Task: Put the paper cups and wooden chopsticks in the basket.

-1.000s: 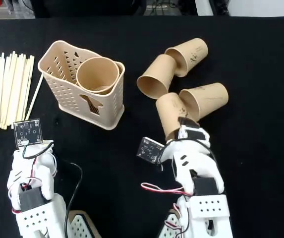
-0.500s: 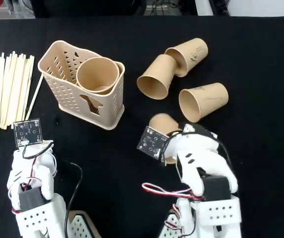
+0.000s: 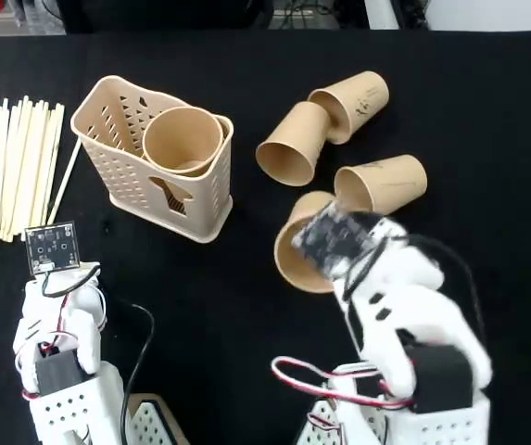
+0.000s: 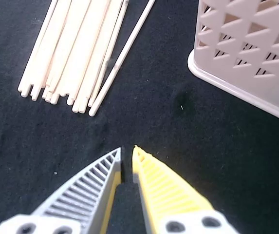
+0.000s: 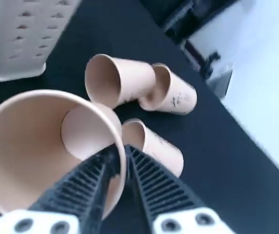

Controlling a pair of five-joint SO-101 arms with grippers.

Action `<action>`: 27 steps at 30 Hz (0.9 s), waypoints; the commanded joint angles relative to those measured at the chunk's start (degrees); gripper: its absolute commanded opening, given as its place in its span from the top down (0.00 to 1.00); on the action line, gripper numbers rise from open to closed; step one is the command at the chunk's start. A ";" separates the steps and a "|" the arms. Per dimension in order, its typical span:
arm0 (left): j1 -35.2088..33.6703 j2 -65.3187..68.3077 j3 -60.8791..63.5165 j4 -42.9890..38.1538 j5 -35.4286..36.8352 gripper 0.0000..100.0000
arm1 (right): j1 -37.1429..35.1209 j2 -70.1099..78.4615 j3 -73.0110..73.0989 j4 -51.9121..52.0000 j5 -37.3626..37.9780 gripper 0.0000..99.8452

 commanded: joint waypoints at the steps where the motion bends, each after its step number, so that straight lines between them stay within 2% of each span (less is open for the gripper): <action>1: -0.40 -0.53 1.01 0.35 0.18 0.95 | -1.32 10.68 -15.78 3.69 -4.57 0.99; 7: -0.40 -0.53 1.01 0.35 0.18 0.95 | -10.99 26.95 -38.55 12.66 -6.77 0.99; 13: -0.40 -0.53 1.01 0.35 0.18 0.95 | -18.11 36.44 -57.01 13.27 -12.75 0.99; 16: -0.40 -0.53 1.01 0.35 0.18 0.95 | -20.66 40.84 -60.79 11.52 -15.12 0.99; 21: -0.40 -0.53 1.01 0.35 0.18 0.95 | -25.93 46.46 -61.41 6.07 -15.03 0.99; 27: -0.40 -0.53 1.01 0.35 0.18 0.95 | -26.46 52.53 -61.58 -2.55 -14.68 0.99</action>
